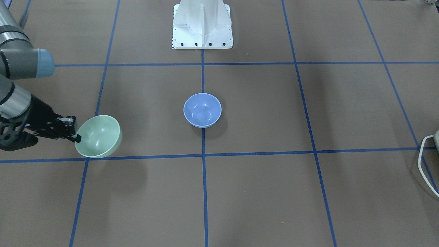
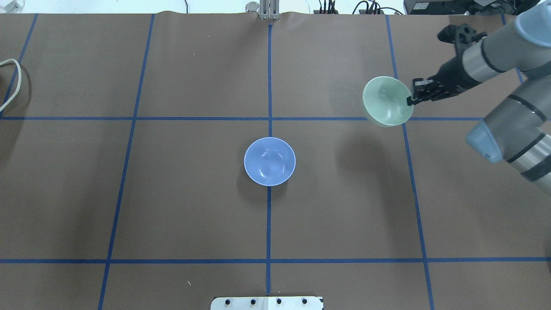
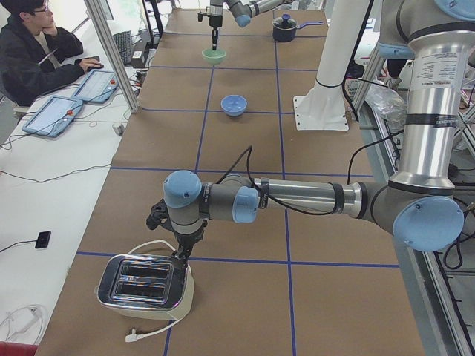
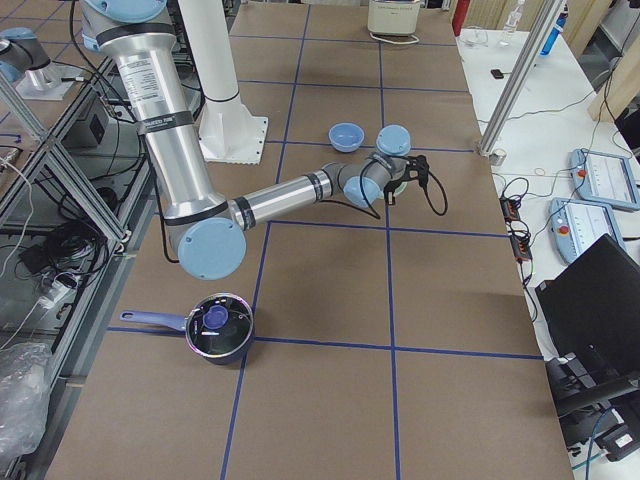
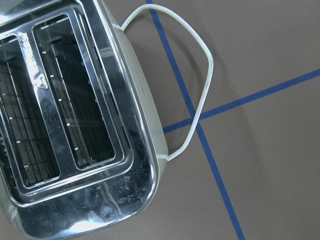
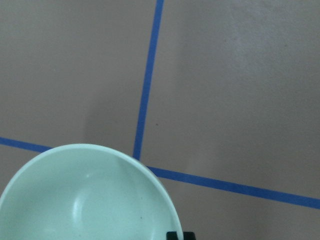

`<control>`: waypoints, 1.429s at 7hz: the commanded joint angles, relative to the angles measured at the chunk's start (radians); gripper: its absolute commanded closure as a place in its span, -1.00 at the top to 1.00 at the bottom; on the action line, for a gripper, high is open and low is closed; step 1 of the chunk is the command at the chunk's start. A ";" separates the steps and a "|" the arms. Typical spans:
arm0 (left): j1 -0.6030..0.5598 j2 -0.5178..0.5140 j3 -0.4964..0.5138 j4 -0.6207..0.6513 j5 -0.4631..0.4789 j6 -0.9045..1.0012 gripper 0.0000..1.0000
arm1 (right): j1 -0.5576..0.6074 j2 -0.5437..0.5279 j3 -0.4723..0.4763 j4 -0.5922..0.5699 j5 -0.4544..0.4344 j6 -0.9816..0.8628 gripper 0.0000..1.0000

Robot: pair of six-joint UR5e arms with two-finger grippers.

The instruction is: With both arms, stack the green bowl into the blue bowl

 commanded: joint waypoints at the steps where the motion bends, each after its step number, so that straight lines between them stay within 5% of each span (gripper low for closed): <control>1: 0.001 0.021 0.001 -0.002 0.000 -0.075 0.99 | -0.188 0.155 0.100 -0.184 -0.180 0.263 -1.00; 2: 0.001 0.023 -0.003 -0.002 0.000 -0.098 0.99 | -0.276 0.218 0.181 -0.383 -0.279 0.276 -1.00; 3: 0.001 0.023 0.001 -0.002 0.000 -0.099 0.99 | -0.345 0.254 0.202 -0.443 -0.349 0.313 -1.00; 5: 0.001 0.027 -0.001 -0.004 0.000 -0.100 0.99 | -0.445 0.292 0.167 -0.447 -0.456 0.368 -1.00; 10: 0.001 0.027 -0.003 -0.002 0.000 -0.100 0.99 | -0.458 0.297 0.096 -0.439 -0.461 0.350 -1.00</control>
